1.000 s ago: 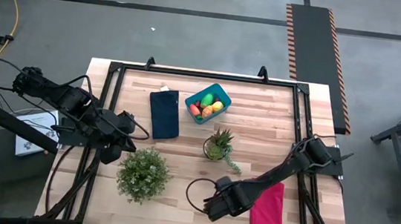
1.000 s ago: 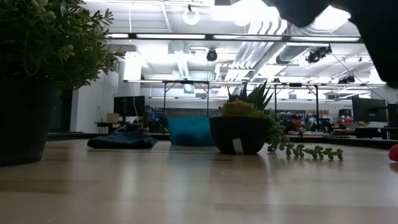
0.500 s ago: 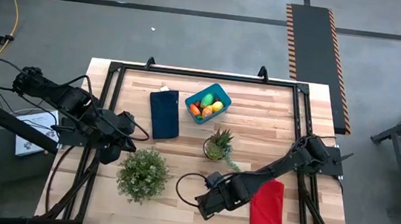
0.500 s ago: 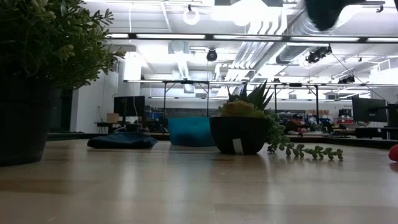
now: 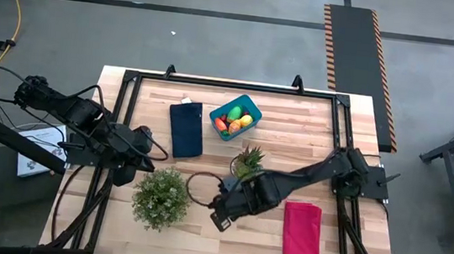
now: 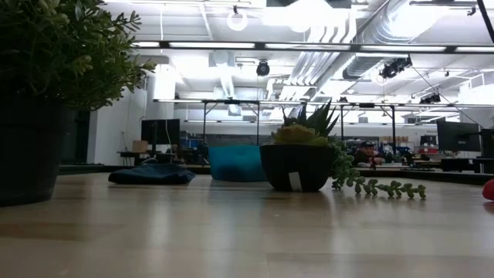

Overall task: Pick and placing Produce into tupperware
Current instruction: Put the blue berry into the bin

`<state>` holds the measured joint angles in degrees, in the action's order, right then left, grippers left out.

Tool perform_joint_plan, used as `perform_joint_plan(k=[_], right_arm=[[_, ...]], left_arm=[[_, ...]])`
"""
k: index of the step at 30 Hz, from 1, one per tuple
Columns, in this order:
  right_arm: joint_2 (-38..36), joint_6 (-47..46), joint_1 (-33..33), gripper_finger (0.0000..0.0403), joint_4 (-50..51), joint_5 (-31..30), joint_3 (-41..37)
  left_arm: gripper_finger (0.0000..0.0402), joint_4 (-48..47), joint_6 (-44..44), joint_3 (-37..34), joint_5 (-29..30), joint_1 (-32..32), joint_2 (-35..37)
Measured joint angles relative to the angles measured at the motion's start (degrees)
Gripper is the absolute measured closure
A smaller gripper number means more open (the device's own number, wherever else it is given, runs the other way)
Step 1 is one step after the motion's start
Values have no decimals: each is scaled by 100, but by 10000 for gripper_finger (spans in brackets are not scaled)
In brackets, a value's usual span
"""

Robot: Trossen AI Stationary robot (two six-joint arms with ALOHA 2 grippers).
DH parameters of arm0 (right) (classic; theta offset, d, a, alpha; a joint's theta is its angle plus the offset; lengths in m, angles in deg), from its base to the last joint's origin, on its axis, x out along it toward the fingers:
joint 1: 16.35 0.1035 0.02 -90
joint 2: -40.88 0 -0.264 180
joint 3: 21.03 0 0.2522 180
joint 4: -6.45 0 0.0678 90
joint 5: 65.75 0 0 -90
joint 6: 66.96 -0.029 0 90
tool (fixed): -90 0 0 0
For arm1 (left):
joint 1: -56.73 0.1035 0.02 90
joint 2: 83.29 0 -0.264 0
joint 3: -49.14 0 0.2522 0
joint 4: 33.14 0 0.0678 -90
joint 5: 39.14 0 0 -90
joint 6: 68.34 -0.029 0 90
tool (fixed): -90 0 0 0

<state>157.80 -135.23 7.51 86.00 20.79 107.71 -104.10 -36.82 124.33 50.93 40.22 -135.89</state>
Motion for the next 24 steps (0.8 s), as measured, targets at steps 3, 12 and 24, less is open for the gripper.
perform_joint_plan(k=[3,12,24], right_arm=[[0,261,-148,355,3,-114,177],[2,1082,-658,355,421,-261,692],[2,2309,-1422,355,867,-354,1287]], left_arm=[[376,21,-34,0,88,0,0],[376,12,-127,0,158,0,0],[376,10,-130,0,366,0,0]])
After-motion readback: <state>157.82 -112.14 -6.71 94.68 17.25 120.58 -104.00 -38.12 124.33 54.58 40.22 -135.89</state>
